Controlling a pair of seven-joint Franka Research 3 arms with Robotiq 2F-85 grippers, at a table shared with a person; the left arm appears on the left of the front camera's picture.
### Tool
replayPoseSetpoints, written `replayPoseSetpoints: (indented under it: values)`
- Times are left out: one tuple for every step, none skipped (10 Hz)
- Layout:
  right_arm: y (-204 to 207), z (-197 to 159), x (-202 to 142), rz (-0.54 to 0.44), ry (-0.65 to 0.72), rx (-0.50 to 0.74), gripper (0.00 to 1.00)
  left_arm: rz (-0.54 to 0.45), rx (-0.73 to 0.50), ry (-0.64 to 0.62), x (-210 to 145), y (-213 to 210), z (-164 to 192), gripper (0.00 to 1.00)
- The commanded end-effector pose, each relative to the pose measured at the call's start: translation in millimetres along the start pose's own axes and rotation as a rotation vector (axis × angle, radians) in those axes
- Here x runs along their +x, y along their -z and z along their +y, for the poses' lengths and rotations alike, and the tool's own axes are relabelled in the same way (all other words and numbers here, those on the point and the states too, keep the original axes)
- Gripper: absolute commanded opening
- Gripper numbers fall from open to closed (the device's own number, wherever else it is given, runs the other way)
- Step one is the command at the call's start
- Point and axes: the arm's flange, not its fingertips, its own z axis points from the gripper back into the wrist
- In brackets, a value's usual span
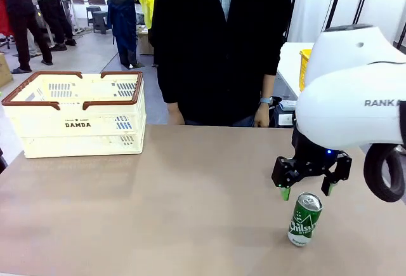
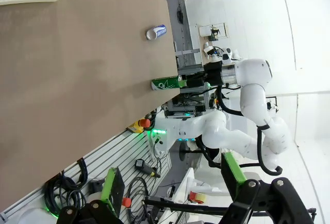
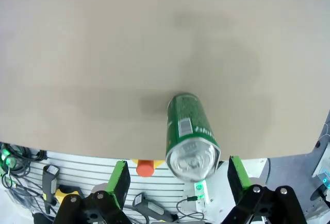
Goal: Place the drinks into the Shopping basket.
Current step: Pick up one drink and place it into the Shopping basket.
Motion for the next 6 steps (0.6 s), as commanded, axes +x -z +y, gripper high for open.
replayPoseSetpoints:
  values:
    - [56.8, -18.9, -17.2, -0.002, 0.054, -0.009, 1.0, -0.003, -0.02, -0.012, -0.8, -1.1, -4.0, 1.0]
    - [64.4, -22.5, -17.7, 0.021, 0.067, -0.023, 1.0, -0.003, -0.02, -0.012, -0.8, -1.1, -4.0, 1.0]
    - [67.0, -26.1, -18.6, 0.038, 0.069, -0.056, 1.0, -0.003, -0.02, -0.012, -0.8, -1.1, -4.0, 1.0]
    - [68.0, -26.9, -19.2, 0.055, 0.056, -0.082, 1.0, -0.003, -0.02, -0.012, -0.8, -1.1, -4.0, 1.0]
    - [69.9, -25.5, -18.3, 0.072, 0.034, -0.098, 1.0, -0.003, -0.02, -0.012, -0.8, -1.1, -4.0, 1.0]
    - [73.8, -23.0, -16.7, 0.093, 0.01, -0.098, 1.0, -0.003, -0.02, -0.012, -0.8, -1.1, -4.0, 1.0]
